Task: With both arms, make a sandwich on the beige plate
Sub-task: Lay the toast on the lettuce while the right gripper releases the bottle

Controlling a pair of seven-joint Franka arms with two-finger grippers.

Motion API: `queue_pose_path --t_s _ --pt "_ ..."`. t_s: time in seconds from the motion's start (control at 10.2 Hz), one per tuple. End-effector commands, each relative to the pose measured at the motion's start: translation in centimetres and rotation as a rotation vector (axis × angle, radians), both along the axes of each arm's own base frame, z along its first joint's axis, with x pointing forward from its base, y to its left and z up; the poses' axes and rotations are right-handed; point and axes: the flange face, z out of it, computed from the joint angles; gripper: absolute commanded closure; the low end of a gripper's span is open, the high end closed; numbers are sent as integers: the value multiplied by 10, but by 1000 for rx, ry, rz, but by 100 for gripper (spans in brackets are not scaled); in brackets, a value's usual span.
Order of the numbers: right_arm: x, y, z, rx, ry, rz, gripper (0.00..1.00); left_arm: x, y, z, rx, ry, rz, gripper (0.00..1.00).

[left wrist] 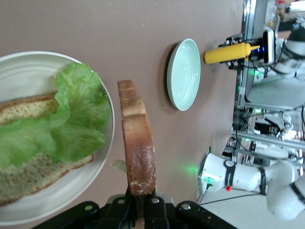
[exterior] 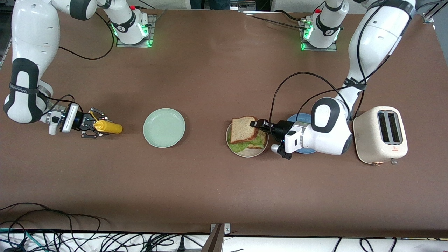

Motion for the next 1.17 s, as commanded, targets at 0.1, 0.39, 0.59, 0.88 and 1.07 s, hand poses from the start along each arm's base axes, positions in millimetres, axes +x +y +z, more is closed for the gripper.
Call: queue_pose_path --t_s 0.1,0.39,0.59,0.88,1.07 --pt "1 -17 -6 15 12 23 34 2 19 -26 -84 -87 -56 100" --pt "-3 -38 -3 -4 28 13 34 -2 31 -54 -81 -73 -65 33" --pt "-5 -66 4 -38 88 -7 30 1 38 -47 -37 -138 -132 0" --pt "14 -109 41 -133 159 -9 11 1 58 -28 13 -146 -203 0" --pt "42 -112 81 -177 267 -23 7 -2 65 1 83 -125 -247 0"
